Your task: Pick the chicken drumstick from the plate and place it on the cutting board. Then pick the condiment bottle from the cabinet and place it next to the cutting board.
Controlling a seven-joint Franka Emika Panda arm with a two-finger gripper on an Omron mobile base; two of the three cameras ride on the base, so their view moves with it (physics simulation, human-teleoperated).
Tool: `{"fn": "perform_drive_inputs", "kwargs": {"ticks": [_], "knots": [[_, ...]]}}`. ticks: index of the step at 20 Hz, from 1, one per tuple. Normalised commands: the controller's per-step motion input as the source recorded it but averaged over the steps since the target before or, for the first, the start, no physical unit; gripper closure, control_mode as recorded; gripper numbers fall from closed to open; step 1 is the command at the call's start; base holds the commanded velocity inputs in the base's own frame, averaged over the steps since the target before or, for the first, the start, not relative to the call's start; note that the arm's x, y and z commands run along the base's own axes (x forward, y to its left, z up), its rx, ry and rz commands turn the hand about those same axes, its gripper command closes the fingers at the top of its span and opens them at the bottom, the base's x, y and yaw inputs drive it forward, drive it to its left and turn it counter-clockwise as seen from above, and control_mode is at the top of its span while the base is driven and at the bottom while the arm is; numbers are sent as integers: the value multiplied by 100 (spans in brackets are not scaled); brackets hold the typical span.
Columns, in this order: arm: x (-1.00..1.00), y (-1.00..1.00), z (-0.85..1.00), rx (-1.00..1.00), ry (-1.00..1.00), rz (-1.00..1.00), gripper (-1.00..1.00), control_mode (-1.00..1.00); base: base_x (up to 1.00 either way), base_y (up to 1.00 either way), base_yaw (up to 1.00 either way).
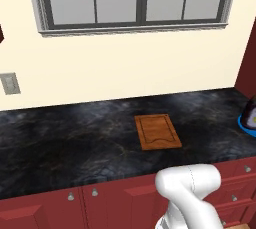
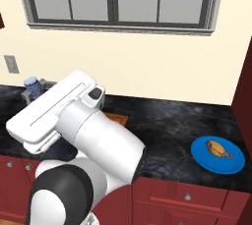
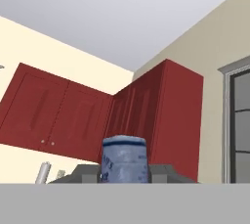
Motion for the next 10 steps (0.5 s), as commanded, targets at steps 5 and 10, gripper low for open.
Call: {"fn": "perform_drive_inputs", "kwargs": {"ticks": [5,10], "knots": [[29,0,-20,1,-1,-7,100,-100,0,0,0],[36,0,-21,0,-2,-6,100,-100,0,0,0]]}}
